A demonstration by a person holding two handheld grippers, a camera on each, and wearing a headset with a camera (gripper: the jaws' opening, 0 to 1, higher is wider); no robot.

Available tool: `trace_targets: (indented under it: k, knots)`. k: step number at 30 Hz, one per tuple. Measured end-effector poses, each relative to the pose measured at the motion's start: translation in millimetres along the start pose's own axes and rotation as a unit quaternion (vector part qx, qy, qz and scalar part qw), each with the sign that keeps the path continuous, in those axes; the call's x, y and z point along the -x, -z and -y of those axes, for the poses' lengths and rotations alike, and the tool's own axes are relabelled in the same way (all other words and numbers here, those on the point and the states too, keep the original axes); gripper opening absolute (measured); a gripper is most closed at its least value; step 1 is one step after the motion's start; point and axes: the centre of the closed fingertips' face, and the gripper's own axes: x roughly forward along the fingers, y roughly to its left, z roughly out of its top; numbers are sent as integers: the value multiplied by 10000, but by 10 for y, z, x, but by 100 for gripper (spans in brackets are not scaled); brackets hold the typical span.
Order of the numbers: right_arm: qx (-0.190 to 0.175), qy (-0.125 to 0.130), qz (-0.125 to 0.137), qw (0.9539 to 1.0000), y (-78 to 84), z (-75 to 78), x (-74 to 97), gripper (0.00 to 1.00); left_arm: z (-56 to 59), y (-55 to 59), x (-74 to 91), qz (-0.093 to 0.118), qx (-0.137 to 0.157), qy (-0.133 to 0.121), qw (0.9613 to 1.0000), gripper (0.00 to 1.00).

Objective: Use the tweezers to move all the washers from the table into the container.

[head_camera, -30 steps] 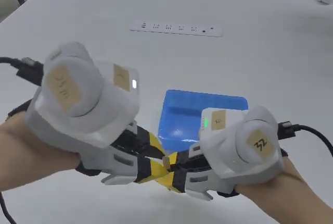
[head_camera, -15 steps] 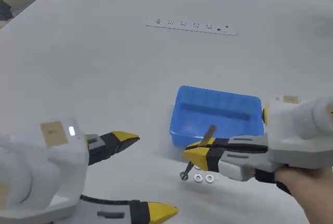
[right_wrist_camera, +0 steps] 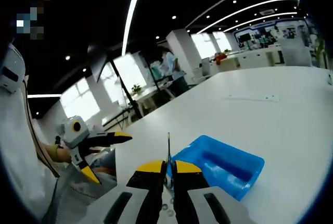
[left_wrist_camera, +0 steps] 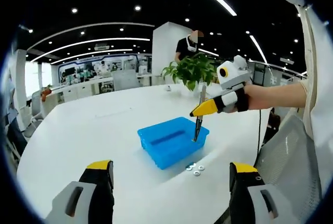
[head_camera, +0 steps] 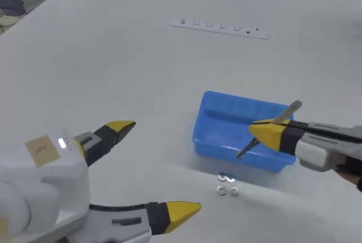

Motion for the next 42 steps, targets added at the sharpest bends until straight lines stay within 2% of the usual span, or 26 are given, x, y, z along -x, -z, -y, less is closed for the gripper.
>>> trace_targets:
  k: [2, 5, 8, 12, 15, 17, 25, 29, 32, 34, 38, 39, 42]
  knots:
    - [28, 151, 75, 9999, -52, 84, 40, 2, -59, -13, 18, 26, -35, -162, 9999, 94]
    - [24, 426, 118, 9990, -88, 247, 73, 3, -108, -30, 41, 87, 42, -267, 9996, 93]
    - [142, 843, -113, 9963, -27, 476, 60, 3, -129, -19, 46, 81, 169, -277, 9994, 90]
    - [411, 1055, -597, 9918, 125, 647, -33, 3, -119, -6, 40, 36, 126, -272, 9995, 88]
    - [563, 1187, -884, 9874, 231, 753, -95, 3, -106, 28, 36, -69, 107, -239, 9996, 84]
    - [701, 1271, -1028, 9841, 279, 820, -118, 3, -102, 21, 38, -41, 160, -215, 9996, 82]
    - [684, 1280, -1112, 9831, 326, 896, -126, 3, -101, 37, 30, -86, 106, -206, 9997, 82]
    - [582, 1300, -776, 9868, 190, 829, -44, 3, -101, 46, 28, -106, 111, -197, 9997, 81]
    - [469, 1160, -463, 9911, 80, 706, -11, 3, -96, 41, 27, -92, 96, -182, 9997, 81]
    - [271, 908, -153, 9954, -12, 529, 11, 3, -96, 42, 26, -88, 101, -173, 9998, 81]
    - [112, 480, 170, 9986, -90, 225, 36, 3, -85, 50, 23, -107, 106, -146, 9998, 81]
    - [62, 318, 228, 9992, -89, 115, 36, 3, -82, 46, 24, -100, 101, -145, 9998, 81]
    - [37, 90, 172, 9998, -5, -70, 23, 3, -76, 43, 25, -92, 114, -139, 9998, 81]
